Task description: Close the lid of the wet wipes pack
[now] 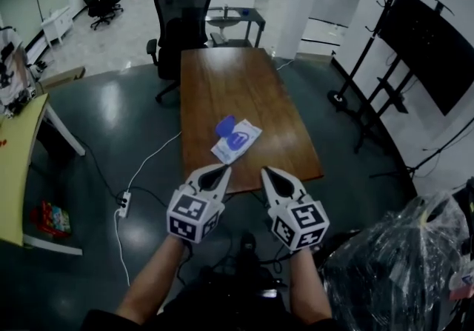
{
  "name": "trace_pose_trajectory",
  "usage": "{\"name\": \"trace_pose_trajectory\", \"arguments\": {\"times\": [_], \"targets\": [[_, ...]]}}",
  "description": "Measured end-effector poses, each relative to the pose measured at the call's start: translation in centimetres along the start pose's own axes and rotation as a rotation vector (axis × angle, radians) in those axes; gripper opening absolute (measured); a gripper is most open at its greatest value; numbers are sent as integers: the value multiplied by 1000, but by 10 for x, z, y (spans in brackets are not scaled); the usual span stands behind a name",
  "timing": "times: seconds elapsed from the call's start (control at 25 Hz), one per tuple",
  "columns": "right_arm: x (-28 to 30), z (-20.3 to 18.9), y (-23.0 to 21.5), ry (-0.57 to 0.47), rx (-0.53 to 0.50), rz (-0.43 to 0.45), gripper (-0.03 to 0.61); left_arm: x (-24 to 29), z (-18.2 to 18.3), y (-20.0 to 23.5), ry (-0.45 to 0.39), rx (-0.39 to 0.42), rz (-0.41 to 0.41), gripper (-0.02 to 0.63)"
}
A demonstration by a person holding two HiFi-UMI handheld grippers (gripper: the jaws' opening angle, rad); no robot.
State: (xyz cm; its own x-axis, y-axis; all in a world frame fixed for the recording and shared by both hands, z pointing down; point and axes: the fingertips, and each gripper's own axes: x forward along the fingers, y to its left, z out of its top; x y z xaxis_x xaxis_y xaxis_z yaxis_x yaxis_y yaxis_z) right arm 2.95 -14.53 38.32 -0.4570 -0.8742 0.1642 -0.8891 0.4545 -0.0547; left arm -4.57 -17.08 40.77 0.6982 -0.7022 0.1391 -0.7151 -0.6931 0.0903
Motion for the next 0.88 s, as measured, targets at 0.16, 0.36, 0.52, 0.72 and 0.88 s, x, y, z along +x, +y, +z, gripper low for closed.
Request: {"name": "trace_pose_trajectory", "arguments": {"times": [0.16,0.36,0.52,0.72,0.88], "targets": [[33,2,-32,2,-24,29,11,36,-2,19,24,4,47,6],[79,2,-84,6,-28,100,11,90,-4,41,49,16,115,6],[112,-4,-116,34,-30,170,11,125,-11,62,64,-1,187,6],[140,-9,-141,69,-19,256,11,151,-18,85,113,-1,281,6],[159,-24,-144,114,-3,285,11,157,-31,104,160,-7,321,6]]}}
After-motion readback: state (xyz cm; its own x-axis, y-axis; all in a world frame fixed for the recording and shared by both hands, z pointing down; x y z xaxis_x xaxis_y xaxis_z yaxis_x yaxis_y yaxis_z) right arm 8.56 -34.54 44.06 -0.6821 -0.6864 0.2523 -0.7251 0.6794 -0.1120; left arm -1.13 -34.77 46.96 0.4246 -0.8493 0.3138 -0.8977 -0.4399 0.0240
